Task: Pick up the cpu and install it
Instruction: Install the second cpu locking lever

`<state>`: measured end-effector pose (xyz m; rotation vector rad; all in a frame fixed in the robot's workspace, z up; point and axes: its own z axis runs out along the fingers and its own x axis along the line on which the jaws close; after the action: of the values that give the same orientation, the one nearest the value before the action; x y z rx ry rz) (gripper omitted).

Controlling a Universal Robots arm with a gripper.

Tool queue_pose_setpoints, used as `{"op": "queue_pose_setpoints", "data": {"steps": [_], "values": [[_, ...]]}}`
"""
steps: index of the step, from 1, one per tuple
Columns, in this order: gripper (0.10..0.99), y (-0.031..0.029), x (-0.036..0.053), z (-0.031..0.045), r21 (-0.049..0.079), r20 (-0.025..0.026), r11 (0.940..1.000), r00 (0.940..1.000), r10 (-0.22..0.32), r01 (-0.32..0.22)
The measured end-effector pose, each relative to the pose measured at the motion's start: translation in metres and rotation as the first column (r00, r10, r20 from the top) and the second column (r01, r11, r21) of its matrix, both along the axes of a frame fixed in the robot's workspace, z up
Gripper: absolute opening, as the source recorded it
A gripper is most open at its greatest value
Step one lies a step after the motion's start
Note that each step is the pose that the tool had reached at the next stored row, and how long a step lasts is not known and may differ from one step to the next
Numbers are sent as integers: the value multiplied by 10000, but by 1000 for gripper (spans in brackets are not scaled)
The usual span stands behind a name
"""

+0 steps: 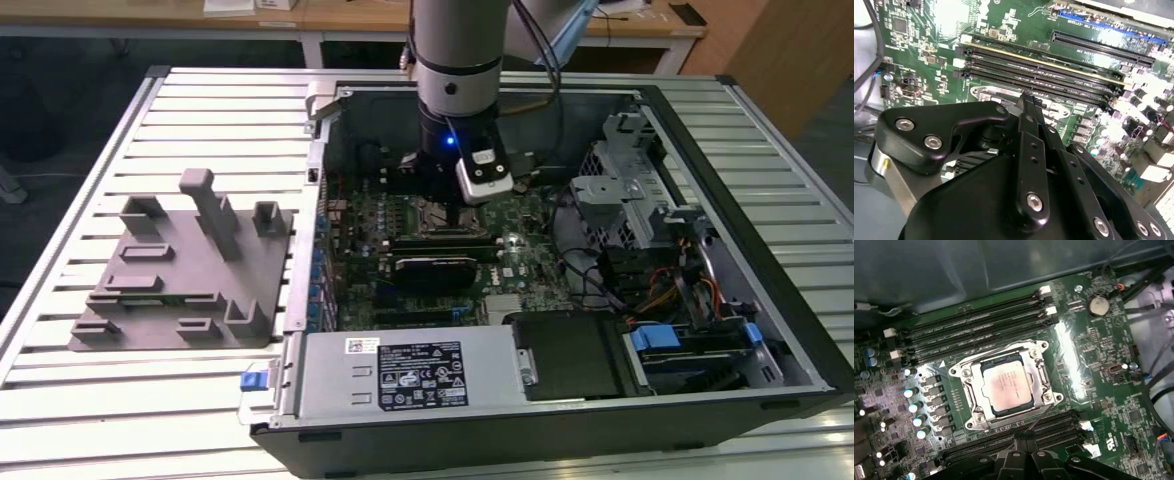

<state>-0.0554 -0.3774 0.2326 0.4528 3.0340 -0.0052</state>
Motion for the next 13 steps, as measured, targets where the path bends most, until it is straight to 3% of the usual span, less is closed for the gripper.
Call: {"op": "queue_pose_setpoints", "data": {"steps": [9, 13], "values": [[106, -32, -123, -94, 166, 5, 9989, 9990, 445, -445], [106, -65, -152, -115, 439, 18, 9979, 9989, 477, -477]]}}
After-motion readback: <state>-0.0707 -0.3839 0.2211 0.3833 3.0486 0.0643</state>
